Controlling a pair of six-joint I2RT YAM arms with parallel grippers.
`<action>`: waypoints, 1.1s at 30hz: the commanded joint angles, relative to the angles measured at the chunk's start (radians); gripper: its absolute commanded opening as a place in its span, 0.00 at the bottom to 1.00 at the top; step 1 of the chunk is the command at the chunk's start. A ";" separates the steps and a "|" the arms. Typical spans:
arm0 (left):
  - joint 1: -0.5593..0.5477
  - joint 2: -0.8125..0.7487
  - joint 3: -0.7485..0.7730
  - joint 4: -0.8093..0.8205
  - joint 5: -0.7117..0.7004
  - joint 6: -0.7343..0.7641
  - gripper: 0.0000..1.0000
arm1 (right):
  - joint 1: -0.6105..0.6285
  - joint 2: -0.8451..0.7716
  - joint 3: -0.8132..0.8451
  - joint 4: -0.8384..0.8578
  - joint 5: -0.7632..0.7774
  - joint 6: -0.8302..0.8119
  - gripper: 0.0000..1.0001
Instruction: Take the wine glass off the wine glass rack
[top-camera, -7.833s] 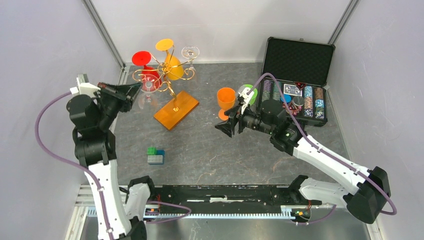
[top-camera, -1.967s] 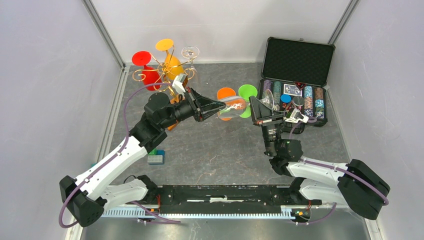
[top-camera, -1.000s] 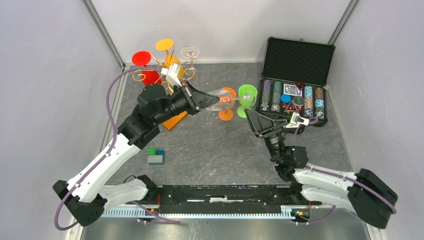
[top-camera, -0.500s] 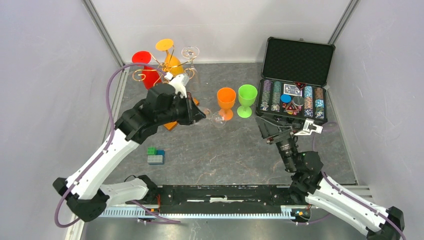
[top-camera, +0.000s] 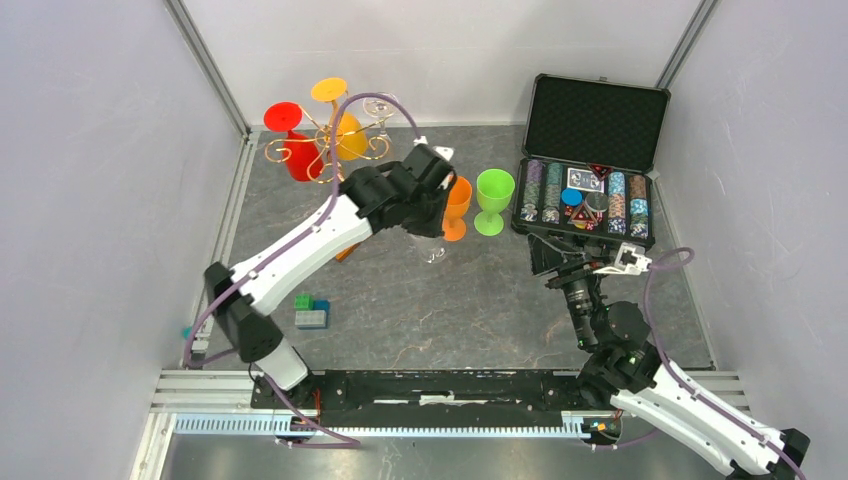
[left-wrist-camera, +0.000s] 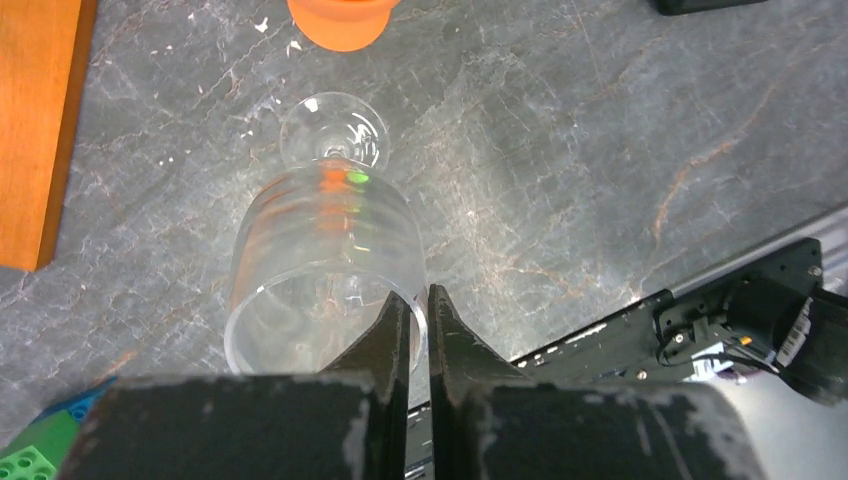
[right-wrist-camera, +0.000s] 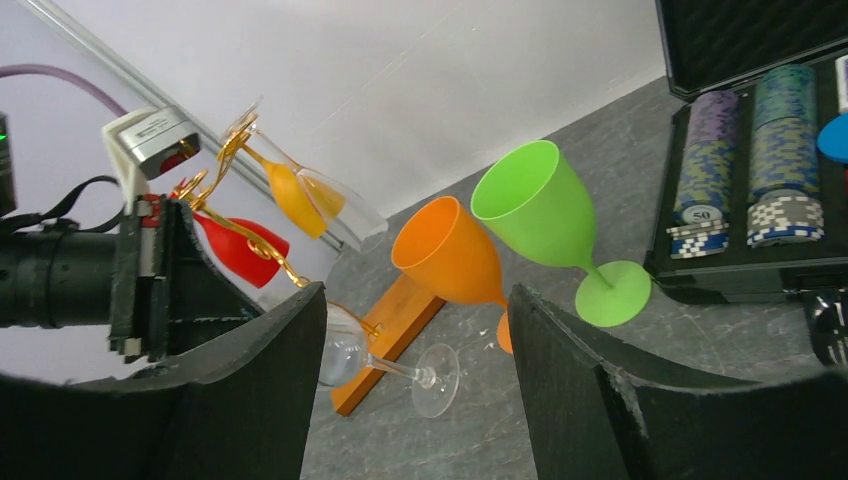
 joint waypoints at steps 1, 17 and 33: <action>-0.022 0.120 0.156 -0.047 -0.053 0.069 0.02 | 0.003 -0.028 0.046 -0.068 0.056 -0.029 0.71; -0.053 0.332 0.265 -0.049 0.001 0.076 0.03 | 0.003 -0.087 0.050 -0.117 0.089 -0.038 0.71; -0.051 0.268 0.365 -0.064 0.008 0.109 0.62 | 0.003 -0.073 0.058 -0.113 0.075 -0.033 0.71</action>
